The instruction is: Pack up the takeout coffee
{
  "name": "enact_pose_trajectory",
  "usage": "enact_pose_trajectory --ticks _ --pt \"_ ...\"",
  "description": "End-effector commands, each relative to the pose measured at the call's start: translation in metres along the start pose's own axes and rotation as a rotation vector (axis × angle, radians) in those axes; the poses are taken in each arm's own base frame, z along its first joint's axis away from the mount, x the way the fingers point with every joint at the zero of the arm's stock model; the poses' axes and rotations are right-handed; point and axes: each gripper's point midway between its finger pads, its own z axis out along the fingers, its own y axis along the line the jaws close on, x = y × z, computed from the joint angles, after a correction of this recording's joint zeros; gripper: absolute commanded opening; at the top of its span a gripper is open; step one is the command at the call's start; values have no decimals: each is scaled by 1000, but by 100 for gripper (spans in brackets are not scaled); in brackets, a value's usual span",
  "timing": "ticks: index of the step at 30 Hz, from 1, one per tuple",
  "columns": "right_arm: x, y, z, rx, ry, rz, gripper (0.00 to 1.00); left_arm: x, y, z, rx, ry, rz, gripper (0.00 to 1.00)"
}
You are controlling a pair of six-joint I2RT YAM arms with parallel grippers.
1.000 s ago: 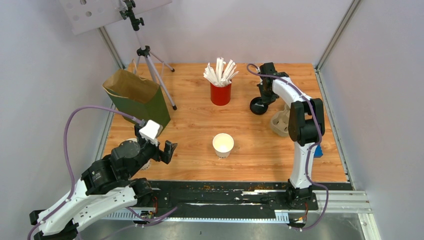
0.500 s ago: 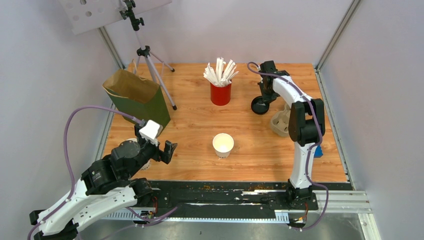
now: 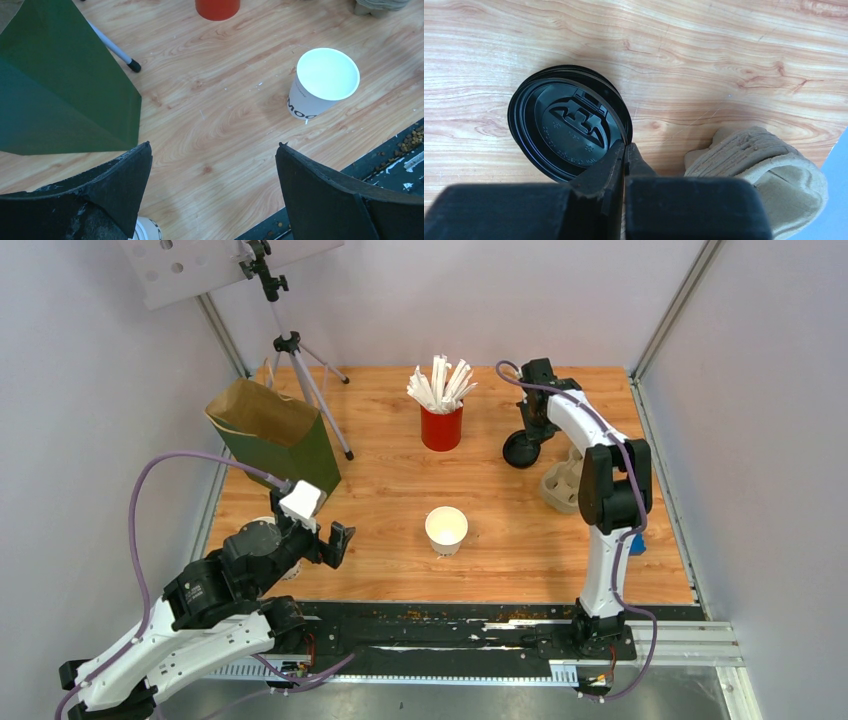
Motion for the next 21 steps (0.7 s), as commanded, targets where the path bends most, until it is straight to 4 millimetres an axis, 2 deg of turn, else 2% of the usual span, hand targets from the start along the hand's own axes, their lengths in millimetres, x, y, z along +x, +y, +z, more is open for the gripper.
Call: enact_pose_trajectory --ticks 1,7,15,17,21 --pt "-21 -8 -28 11 -77 12 0 -4 -3 1 15 -16 6 100" --pt "-26 -11 -38 15 -97 24 0 -4 -5 2 21 -13 7 100" --pt "-38 -7 -70 -42 -133 64 0 -8 0 3 -14 -2 1 100" --pt "-36 -2 -80 -75 -127 79 0 -15 5 1 -44 -3 -5 100" --pt "-24 14 -106 -164 -105 137 0 -36 2 2 -34 -19 30 100"
